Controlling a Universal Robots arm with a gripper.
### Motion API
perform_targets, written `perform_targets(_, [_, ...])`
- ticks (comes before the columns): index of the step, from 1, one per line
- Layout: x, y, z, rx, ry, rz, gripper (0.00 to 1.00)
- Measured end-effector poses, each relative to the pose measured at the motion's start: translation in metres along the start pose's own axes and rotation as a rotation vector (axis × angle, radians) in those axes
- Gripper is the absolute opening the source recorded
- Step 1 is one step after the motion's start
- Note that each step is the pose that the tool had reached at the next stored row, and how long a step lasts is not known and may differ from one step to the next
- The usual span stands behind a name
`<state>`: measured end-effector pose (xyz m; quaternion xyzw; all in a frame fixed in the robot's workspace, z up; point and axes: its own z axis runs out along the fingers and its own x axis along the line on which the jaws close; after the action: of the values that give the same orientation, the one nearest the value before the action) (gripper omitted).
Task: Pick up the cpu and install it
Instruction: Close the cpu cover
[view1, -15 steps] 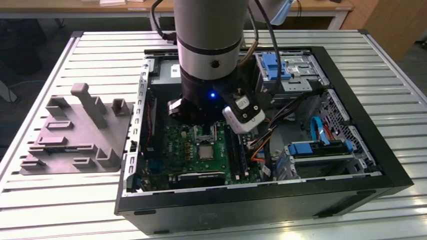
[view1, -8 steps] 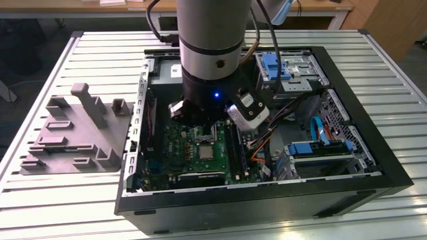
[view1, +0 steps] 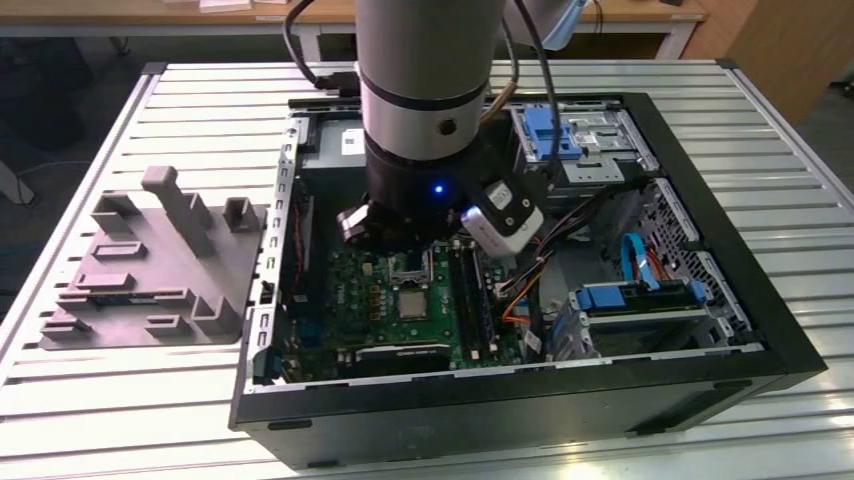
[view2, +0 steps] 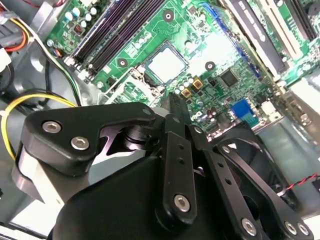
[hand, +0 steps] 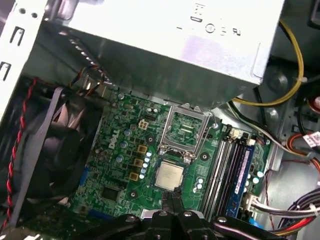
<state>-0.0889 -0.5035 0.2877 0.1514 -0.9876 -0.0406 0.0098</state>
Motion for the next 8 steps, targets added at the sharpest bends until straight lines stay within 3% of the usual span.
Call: perform_targets(8, [-0.0003, -0.0002, 0.001, 0.001, 0.0108, -0.129, 0.11])
